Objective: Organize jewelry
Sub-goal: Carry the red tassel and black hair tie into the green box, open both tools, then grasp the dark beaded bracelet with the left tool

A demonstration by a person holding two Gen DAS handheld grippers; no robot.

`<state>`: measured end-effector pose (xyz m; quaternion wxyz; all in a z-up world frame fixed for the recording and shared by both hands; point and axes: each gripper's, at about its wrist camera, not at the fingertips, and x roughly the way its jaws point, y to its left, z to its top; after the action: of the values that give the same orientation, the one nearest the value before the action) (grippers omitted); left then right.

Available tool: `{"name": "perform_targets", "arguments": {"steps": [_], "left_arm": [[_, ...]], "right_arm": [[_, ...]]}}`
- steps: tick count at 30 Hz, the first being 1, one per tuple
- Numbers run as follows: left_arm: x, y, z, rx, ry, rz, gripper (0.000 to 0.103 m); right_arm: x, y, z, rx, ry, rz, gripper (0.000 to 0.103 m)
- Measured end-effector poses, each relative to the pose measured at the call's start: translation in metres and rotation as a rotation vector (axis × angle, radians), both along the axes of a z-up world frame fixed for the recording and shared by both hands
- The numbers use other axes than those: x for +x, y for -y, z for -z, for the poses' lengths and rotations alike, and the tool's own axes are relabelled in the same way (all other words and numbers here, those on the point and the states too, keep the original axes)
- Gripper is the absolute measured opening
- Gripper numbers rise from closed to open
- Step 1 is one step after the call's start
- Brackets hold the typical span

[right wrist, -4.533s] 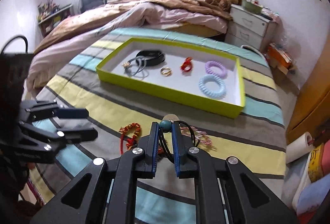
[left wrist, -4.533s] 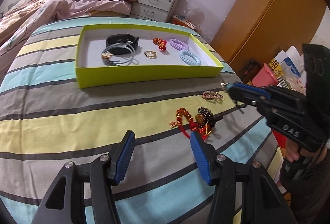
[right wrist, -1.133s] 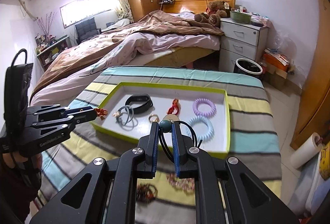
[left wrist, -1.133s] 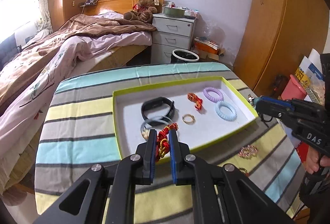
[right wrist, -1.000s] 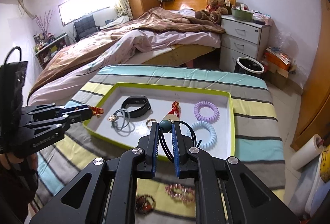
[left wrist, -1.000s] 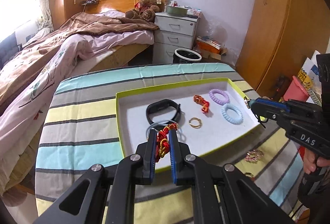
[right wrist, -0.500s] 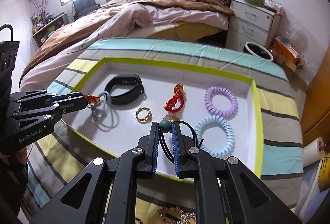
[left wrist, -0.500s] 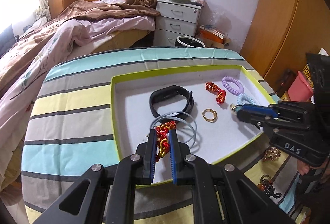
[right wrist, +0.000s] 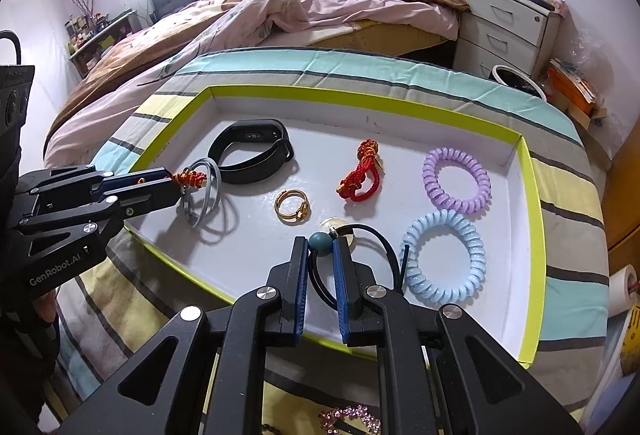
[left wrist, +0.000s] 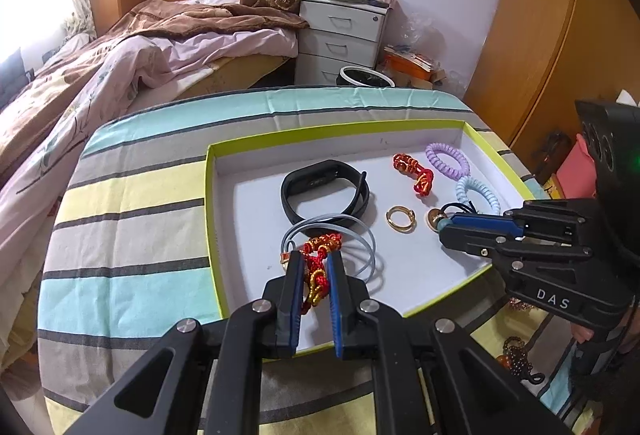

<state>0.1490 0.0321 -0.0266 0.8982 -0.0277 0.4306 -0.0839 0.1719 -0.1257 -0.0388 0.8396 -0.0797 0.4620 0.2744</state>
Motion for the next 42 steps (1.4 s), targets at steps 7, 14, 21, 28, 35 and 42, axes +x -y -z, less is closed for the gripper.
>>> {"name": "perform_targets", "arguments": {"steps": [7, 14, 21, 28, 35, 42], "left_arm": [[0.001, -0.003, 0.001, -0.001, -0.008, -0.013, 0.012], [0.001, -0.003, 0.001, -0.006, -0.003, -0.013, 0.015], [-0.002, -0.001, -0.005, -0.015, 0.012, -0.009, 0.032], [-0.008, 0.000, -0.010, -0.011, 0.015, -0.008, 0.038], [-0.027, 0.008, -0.021, 0.006, 0.036, -0.017, 0.050], [-0.056, 0.021, -0.033, -0.014, 0.060, -0.038, 0.054]], "right_arm": [[0.000, 0.000, 0.000, -0.017, 0.007, 0.001, 0.013], [0.001, 0.002, 0.000, -0.014, 0.005, 0.005, 0.021], [-0.001, 0.002, -0.002, -0.002, 0.011, 0.005, 0.039], [-0.007, 0.005, -0.009, -0.006, 0.035, 0.021, 0.046], [-0.023, 0.015, -0.021, 0.017, 0.067, 0.044, 0.048], [-0.052, 0.036, -0.036, 0.060, 0.105, 0.100, 0.049]]}}
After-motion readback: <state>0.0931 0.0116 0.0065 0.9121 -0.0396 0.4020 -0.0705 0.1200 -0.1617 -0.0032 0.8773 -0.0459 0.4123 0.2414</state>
